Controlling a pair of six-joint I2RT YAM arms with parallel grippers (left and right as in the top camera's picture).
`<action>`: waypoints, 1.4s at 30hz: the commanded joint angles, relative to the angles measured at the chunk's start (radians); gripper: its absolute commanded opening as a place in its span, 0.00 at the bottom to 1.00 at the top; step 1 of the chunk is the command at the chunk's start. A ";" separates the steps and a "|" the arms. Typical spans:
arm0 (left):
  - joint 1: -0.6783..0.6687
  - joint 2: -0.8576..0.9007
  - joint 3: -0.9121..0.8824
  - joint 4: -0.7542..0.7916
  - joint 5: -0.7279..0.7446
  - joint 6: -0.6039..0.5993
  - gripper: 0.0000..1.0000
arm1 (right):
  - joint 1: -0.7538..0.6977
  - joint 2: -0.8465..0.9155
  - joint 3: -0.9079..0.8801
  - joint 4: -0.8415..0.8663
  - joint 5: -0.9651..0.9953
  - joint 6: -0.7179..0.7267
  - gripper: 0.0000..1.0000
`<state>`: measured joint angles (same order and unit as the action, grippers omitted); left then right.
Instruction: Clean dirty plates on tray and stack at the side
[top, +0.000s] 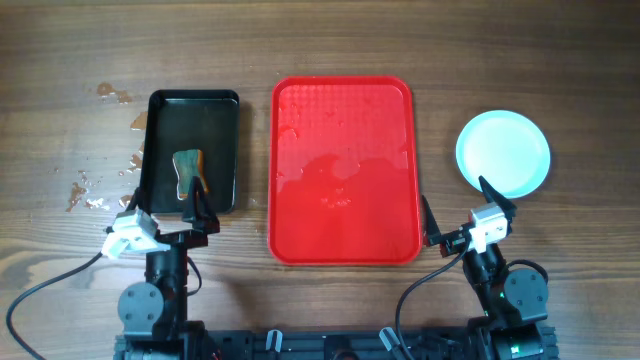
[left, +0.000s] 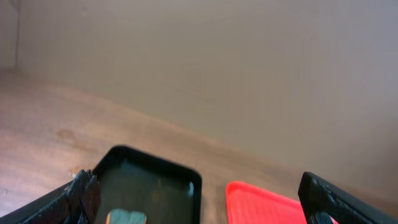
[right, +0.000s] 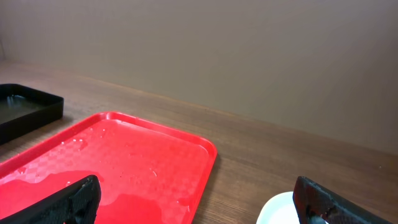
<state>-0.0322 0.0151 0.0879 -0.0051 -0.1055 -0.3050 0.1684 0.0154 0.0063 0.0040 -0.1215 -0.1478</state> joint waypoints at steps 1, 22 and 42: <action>0.006 -0.012 -0.082 0.038 0.008 -0.014 1.00 | -0.005 -0.008 -0.001 0.003 0.018 -0.009 1.00; 0.006 -0.011 -0.082 -0.057 0.008 -0.018 1.00 | -0.005 -0.008 -0.001 0.003 0.018 -0.009 1.00; 0.006 -0.011 -0.082 -0.057 0.008 -0.018 1.00 | -0.005 -0.008 -0.001 0.003 0.018 -0.010 1.00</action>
<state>-0.0322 0.0135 0.0078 -0.0589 -0.1055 -0.3134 0.1684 0.0154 0.0063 0.0040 -0.1211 -0.1478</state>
